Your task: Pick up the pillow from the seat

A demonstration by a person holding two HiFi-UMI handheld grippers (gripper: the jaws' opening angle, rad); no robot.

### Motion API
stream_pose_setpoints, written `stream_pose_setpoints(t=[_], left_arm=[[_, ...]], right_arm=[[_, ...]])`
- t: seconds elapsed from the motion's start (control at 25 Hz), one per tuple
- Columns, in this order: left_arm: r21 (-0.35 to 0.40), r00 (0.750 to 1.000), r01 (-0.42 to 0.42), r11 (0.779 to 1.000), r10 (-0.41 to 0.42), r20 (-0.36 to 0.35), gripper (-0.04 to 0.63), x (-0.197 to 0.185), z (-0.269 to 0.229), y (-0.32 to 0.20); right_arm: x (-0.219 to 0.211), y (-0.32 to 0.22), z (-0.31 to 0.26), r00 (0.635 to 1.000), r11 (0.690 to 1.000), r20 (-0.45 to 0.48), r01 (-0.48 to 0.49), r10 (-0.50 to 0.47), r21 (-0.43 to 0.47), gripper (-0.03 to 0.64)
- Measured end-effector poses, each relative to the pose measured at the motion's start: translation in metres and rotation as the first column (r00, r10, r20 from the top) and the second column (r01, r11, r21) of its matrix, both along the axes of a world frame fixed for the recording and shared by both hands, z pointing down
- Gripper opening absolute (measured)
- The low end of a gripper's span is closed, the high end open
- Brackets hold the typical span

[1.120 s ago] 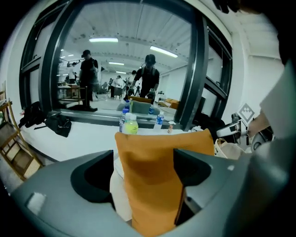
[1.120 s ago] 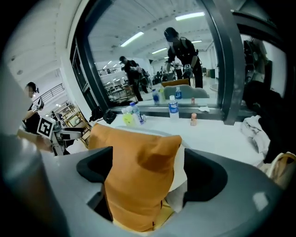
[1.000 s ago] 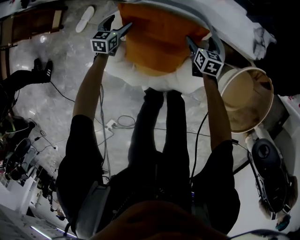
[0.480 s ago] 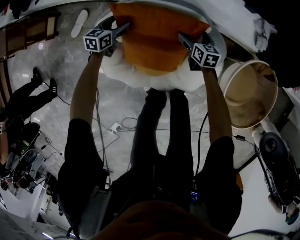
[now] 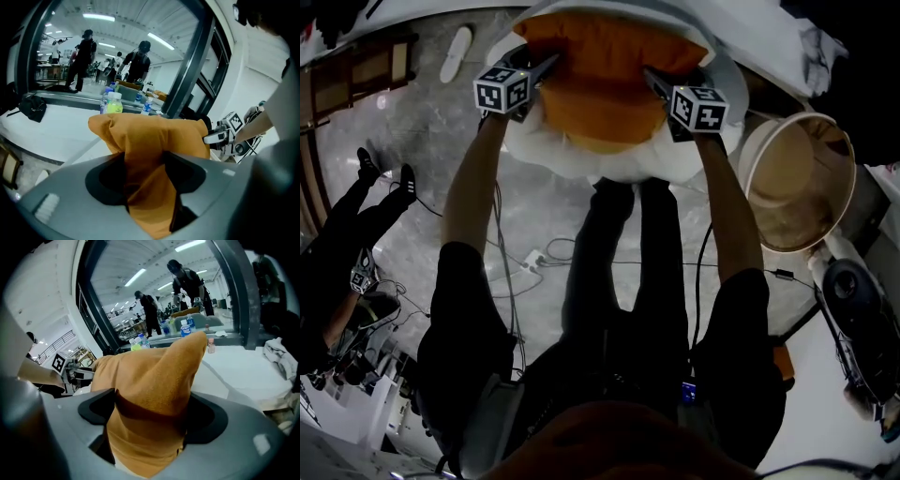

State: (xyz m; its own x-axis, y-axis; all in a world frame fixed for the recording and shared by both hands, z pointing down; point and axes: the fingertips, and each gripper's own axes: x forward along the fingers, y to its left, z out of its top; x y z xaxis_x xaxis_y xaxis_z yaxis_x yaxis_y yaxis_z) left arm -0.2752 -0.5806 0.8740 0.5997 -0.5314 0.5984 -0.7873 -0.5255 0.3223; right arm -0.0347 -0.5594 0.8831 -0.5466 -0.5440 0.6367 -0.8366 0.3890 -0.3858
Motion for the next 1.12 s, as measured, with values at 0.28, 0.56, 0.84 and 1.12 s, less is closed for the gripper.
stream_pose_setpoints(t=[0.28, 0.56, 0.84, 1.12], left_arm=[[0.059, 0.997, 0.016, 0.998, -0.021, 0.08, 0.219, 0.005, -0.01, 0.022], [0.112, 0.99, 0.024, 0.993, -0.039, 0.134, 0.195, 0.013, -0.025, 0.058], [0.122, 0.984, 0.044, 0.992, -0.064, 0.164, 0.184, 0.01, -0.035, 0.083], [0.15, 0.984, 0.019, 0.989, -0.045, 0.171, 0.179, 0.023, -0.061, 0.092]], right_arm=[[-0.001, 0.03, -0.012, 1.0, 1.0, -0.025, -0.015, 0.015, 0.002, 0.402], [0.003, 0.071, -0.022, 0.998, 1.0, -0.067, -0.005, 0.006, 0.02, 0.405], [-0.002, 0.089, -0.028, 0.996, 1.0, -0.086, 0.021, -0.023, -0.018, 0.382], [0.009, 0.098, -0.047, 0.996, 1.0, -0.085, 0.009, -0.008, 0.007, 0.373]])
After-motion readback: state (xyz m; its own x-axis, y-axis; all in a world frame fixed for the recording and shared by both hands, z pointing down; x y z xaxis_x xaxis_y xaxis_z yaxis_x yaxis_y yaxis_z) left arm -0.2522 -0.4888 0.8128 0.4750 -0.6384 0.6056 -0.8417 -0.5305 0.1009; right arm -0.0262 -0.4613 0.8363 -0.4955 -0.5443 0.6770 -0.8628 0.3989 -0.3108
